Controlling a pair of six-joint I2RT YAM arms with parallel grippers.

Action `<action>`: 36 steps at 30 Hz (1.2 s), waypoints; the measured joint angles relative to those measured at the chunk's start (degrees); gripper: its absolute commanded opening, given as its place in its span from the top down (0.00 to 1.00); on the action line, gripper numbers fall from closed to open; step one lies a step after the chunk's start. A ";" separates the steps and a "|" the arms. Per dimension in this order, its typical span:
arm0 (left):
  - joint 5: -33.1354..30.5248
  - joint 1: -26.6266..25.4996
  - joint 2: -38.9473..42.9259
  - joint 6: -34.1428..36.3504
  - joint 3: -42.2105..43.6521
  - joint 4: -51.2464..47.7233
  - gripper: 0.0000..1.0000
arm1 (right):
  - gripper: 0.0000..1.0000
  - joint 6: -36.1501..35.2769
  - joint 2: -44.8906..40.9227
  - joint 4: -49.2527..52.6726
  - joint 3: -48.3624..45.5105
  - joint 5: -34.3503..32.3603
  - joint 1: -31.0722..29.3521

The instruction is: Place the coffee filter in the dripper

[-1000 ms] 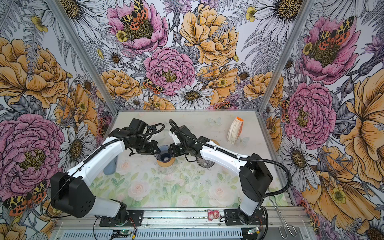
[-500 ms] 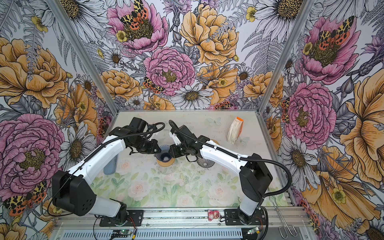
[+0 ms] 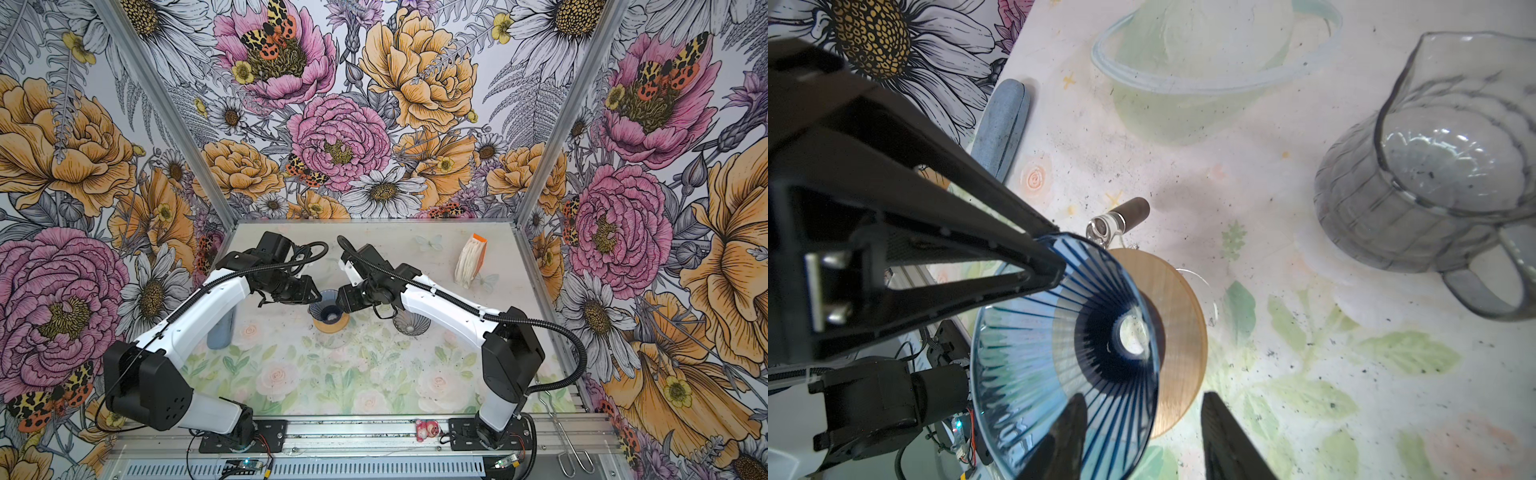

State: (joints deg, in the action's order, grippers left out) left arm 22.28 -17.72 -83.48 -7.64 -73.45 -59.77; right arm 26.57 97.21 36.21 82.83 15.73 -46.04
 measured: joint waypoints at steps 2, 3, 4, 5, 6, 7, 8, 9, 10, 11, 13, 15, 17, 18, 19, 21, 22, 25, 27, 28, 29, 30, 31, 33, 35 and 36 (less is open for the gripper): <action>-0.44 0.04 0.00 0.20 -0.48 -0.04 0.60 | 0.47 -0.07 -0.02 0.02 0.20 -1.03 0.00; -0.61 0.11 0.00 0.13 -0.74 -0.02 0.58 | 0.46 -0.20 -0.02 0.02 0.20 -1.51 0.00; -0.74 0.17 0.00 0.15 -1.22 -0.02 0.57 | 0.45 -0.35 -0.04 0.07 0.20 -2.40 0.00; -0.85 0.28 0.00 0.13 -1.70 -0.04 0.56 | 0.44 -0.55 -0.09 0.17 0.20 -3.17 0.00; -0.92 0.37 0.00 0.20 -2.27 -0.02 0.54 | 0.44 -0.76 -0.28 0.33 0.17 -3.98 0.00; -1.07 0.39 0.00 0.26 -2.99 0.00 0.52 | 0.44 -1.03 -0.59 0.48 0.17 -4.87 0.00; -1.27 0.37 0.02 0.39 -3.72 0.02 0.48 | 0.44 -1.27 -1.03 0.52 0.17 -5.73 0.00; -1.33 0.37 0.11 0.50 -4.22 0.07 0.45 | 0.43 -1.77 -1.57 0.57 0.17 -6.58 0.00; -1.49 0.37 0.24 0.59 -4.81 0.11 0.42 | 0.41 -2.34 -2.32 0.66 0.17 -7.48 0.00; -1.60 0.37 0.48 0.83 -5.27 0.24 0.40 | 0.41 -2.78 -3.08 0.76 0.17 -8.31 0.00; -1.73 0.37 1.29 0.94 -5.84 1.18 0.38 | 0.41 -3.82 -4.76 0.83 0.17 -9.84 0.63; -1.73 0.37 2.29 0.98 -6.16 2.38 0.35 | 0.41 -4.61 -6.51 0.83 0.17 -11.19 1.86; -1.75 0.37 3.69 0.92 -6.21 4.17 0.32 | 0.41 -5.07 -8.13 0.85 0.17 -12.63 3.43; -1.73 0.37 4.24 0.85 -6.29 4.98 0.30 | 0.41 -5.20 -8.92 0.83 0.15 -13.31 4.20; -1.73 0.37 4.81 0.74 -6.40 6.08 0.29 | 0.41 -5.25 -9.75 0.81 0.02 -14.08 4.96; -1.73 0.31 5.55 0.52 -6.40 8.07 0.26 | 0.41 -5.25 -11.34 0.83 -0.52 -14.95 6.51; -1.70 0.11 5.86 0.50 -6.40 9.31 0.25 | 0.41 -5.25 -12.20 0.85 -0.96 -15.39 7.48; -1.68 -0.98 6.19 0.57 -6.23 12.63 0.16 | 0.40 -5.18 -14.62 0.90 -2.82 -16.20 10.67; -1.64 -2.19 6.75 0.52 -5.03 15.58 0.12 | 0.40 -5.03 -15.89 1.16 -4.31 -16.35 13.14; -1.49 -2.95 7.30 0.31 -3.96 17.25 0.11 | 0.40 -4.94 -16.35 1.57 -5.05 -16.46 14.73; -1.22 -3.74 8.04 0.20 -2.54 19.19 0.10 | 0.40 -4.74 -16.70 2.01 -5.68 -16.44 16.41; -1.05 -4.42 8.72 0.04 -1.25 20.76 0.10 | 0.40 -4.57 -16.92 2.34 -6.25 -16.41 17.84; -0.81 -5.03 9.38 -0.02 0.07 22.51 0.10 | 0.40 -4.42 -17.22 2.64 -7.10 -16.44 19.67; -0.52 -6.16 10.34 -0.57 2.19 25.75 0.09 | 0.40 -4.13 -17.66 3.43 -8.79 -16.46 22.86; -0.31 -6.88 10.78 -1.22 3.58 28.44 0.09 | 0.41 -3.91 -17.84 4.31 -10.08 -16.50 25.99; -0.15 -7.19 10.91 -1.46 4.09 29.55 0.09 | 0.41 -3.89 -17.81 4.79 -10.69 -16.57 27.61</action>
State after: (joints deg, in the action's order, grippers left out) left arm 22.13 -24.91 -72.58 -9.10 -69.36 -30.22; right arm 22.68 79.40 40.99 72.14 -0.84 -18.44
